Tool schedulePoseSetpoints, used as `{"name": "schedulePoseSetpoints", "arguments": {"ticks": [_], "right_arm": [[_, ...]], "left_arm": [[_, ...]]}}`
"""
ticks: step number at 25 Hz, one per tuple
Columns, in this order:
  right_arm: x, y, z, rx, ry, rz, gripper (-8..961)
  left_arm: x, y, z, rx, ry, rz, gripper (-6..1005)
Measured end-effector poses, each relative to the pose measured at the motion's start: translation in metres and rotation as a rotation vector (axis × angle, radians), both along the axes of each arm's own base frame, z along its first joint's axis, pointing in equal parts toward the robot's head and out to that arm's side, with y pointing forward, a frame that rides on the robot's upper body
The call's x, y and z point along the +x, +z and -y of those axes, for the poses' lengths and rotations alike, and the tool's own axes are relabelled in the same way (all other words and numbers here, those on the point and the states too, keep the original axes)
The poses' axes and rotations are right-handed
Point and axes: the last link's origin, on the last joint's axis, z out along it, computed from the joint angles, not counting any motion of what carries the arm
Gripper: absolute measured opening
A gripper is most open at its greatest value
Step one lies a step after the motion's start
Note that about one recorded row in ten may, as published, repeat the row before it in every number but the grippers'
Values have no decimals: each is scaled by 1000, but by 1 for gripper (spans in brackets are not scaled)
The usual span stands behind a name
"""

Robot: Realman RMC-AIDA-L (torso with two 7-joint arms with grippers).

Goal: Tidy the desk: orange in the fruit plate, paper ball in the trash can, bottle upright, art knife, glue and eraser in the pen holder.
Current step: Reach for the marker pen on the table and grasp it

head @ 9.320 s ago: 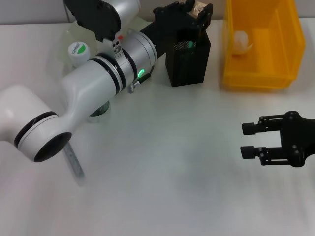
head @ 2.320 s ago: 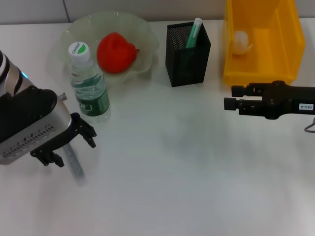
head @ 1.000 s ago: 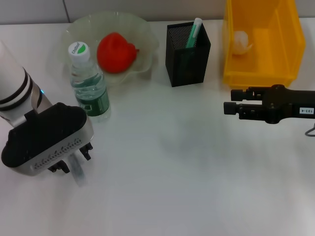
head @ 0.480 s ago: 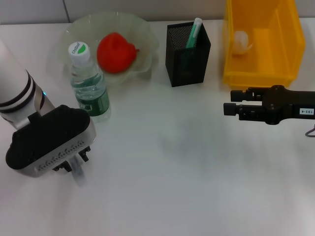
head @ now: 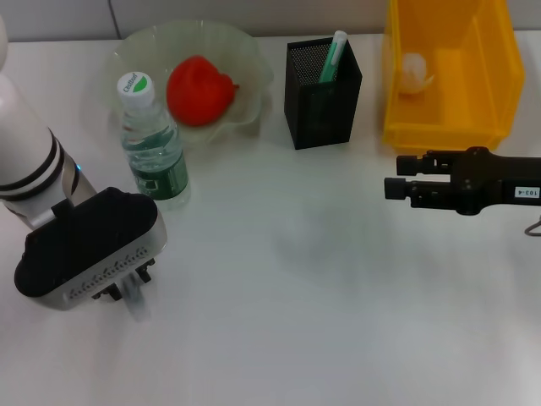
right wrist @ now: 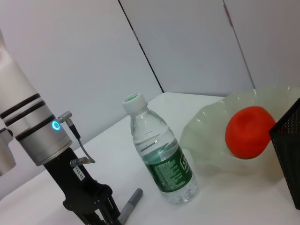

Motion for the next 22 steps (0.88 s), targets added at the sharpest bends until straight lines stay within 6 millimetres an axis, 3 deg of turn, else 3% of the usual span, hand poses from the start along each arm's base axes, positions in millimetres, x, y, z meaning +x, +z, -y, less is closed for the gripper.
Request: {"name": "schedulePoseSetpoints", "arguments": {"ticks": [12,17,22], "right_arm": [[1,-1,1,-2,-3,-2,626],[1,-1,2,-2,-3,-1,627],[1,-1,2,-4,-2,-3,627]], "left_arm": [[-1,-3,1,3,-5,-4,355],[1,-4,1,1,-6,-3,239],[1,-5,2,0,-5,-3,232]]}}
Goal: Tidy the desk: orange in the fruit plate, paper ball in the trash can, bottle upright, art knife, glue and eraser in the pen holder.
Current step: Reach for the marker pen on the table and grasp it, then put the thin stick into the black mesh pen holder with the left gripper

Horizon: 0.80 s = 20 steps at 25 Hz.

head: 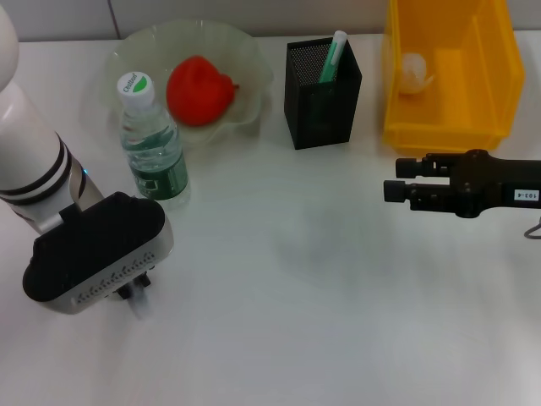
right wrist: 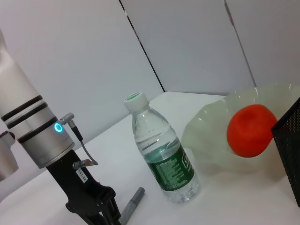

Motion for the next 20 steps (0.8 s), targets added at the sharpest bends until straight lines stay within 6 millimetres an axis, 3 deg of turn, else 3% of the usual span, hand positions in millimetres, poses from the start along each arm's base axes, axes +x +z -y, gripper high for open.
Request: {"name": "schedulePoseSetpoints", "arguments": {"ticks": [14,20], "right_arm": [[0,1,1,-5,7,-3,627],[0,3,1,-9,12,-3,627]], "left_arm": [[6,-1,3,-5,7,0,149],[29,15,8,-15,112,116,149]]}}
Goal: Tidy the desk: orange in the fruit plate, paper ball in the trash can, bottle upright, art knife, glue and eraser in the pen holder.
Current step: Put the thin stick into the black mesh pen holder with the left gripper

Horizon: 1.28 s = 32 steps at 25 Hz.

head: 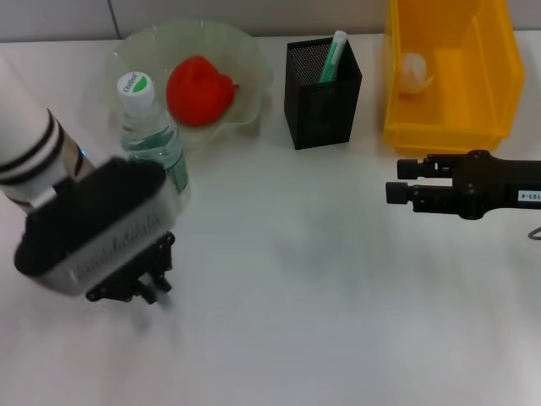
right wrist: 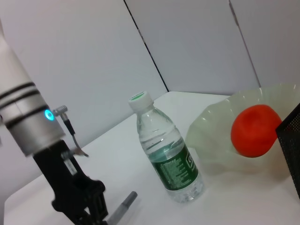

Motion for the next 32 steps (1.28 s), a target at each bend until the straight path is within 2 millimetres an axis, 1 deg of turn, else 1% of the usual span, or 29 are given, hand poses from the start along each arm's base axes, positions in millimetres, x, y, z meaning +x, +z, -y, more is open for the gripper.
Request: {"name": "schedulePoseSetpoints", "arguments": {"ticks": [6,10,17,18,20,21,22,23,24,27,32], "right_arm": [[1,5,1,-6,11,5,627],[4,8,3,-12,19,16,628],[4,17,11,-53,56,8,628],[5,18,12,-59,59,10,628],[7,21,14,-70,62,21,628],[9,23,15,-75,64,31,628],[11,24,16,-80,66,43,628],[12,24,16,-85,68,52,628],[13,25,17,-90,70,60,628],[14,24,17,-103,81,80,628],[17,21,18,-131,107,131,628]], "left_arm": [[22,21,-6,17,181,212,150],[29,30,-7,11,317,378,150],[37,37,-8,1,607,660,150],[39,38,-8,-6,676,722,150],[40,38,-9,-17,756,803,150],[40,39,-10,-22,791,840,150],[40,39,-10,-22,791,840,150],[41,39,-12,-37,874,930,150],[42,36,-12,-52,926,981,150],[42,30,-14,-75,1020,1076,150],[41,20,-16,-105,1101,1231,150]]}}
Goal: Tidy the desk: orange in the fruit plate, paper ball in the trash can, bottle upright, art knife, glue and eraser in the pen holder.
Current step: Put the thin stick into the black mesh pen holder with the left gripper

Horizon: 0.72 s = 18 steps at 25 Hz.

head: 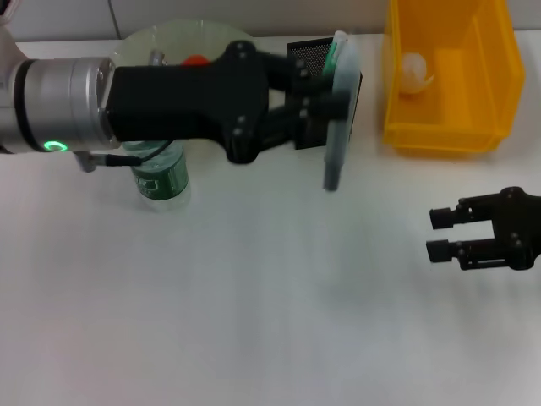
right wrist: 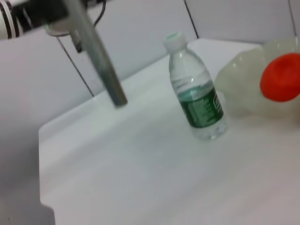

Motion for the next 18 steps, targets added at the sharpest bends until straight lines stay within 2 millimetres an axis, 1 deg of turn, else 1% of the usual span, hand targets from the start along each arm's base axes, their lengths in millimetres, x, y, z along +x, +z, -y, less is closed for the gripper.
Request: {"name": "schedulePoseSetpoints", "arguments": {"ticks": [3,7,10,14,18], "right_arm": [[0,-2,0,-18,14,22,628],[-2,-1,-2,-25,25,32,628],[-3,-2,-2,-30,33,33,628],[-5,-7,0,-40,45,29,629],[-6,-11,1,-49,42,19,629]], "left_arm": [[0,-8,-1,22,40,72,151],[1,-25,-2,60,74,132,151],[2,-34,1,86,76,171,151],[0,-39,4,142,107,248,151],[-1,-43,1,186,162,278,149]]}}
